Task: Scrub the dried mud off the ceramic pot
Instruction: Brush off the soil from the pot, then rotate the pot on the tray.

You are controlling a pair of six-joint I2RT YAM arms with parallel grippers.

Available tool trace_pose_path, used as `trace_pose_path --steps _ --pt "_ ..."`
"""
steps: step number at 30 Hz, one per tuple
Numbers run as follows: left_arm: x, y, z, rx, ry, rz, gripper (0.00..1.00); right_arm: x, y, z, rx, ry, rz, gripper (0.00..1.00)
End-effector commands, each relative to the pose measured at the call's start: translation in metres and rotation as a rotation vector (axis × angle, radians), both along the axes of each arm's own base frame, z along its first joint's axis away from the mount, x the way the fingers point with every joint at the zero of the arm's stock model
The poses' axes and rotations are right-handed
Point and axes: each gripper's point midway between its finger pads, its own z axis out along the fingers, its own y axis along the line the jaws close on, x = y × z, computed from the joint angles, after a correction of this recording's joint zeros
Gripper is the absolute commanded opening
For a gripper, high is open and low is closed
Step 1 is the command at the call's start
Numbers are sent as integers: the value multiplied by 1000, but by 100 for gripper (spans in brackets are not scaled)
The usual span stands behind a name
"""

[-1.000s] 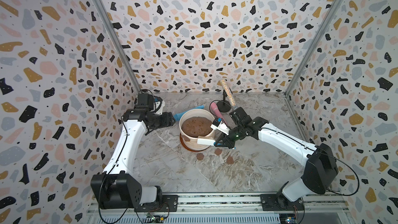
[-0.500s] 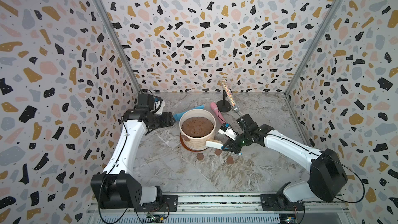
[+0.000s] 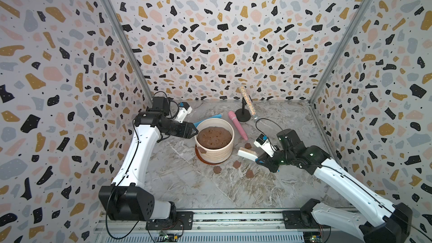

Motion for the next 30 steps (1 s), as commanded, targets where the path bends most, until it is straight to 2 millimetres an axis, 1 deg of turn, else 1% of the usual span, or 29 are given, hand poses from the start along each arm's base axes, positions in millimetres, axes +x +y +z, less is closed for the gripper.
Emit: trace_pose_path --steps 1,3,5,8,11,13,16,19,20,21,23,24,27,29,30 --pt "-32 -31 0 121 -68 -310 65 37 -39 30 -61 -103 -332 0" --pt "-42 -42 -8 216 -99 -423 66 47 -50 42 -73 -141 -413 0" --pt "-51 -52 -17 280 -116 -531 69 52 -60 49 -74 -168 -481 0" --pt "-58 -60 -38 341 -106 -654 71 56 -73 56 -70 -195 -550 0" --pt "-60 -60 -59 422 -59 -735 70 53 -75 60 -50 -216 -554 0" --pt "-63 -61 -65 434 -23 -769 71 50 -76 64 -26 -231 -548 0" --pt "-66 -63 -74 428 -1 -801 70 46 -78 63 -5 -249 -545 0" --pt "-67 -61 -89 472 17 -835 67 44 -79 59 1 -256 -542 0" --pt "-66 -60 -94 494 24 -840 66 44 -79 58 2 -256 -542 0" --pt "-67 -60 -98 510 33 -844 61 44 -79 57 -1 -256 -541 0" --pt "-68 -60 -102 532 51 -849 43 44 -79 56 -3 -255 -541 0" --pt "-68 -62 -102 537 52 -849 36 44 -78 55 -2 -255 -538 0" --pt "-69 -69 -100 539 44 -843 33 44 -77 55 -1 -259 -530 0" --pt "-69 -74 -100 545 30 -840 28 44 -77 55 -1 -262 -528 0" --pt "-68 -76 -101 553 24 -834 24 44 -76 55 0 -264 -524 0"
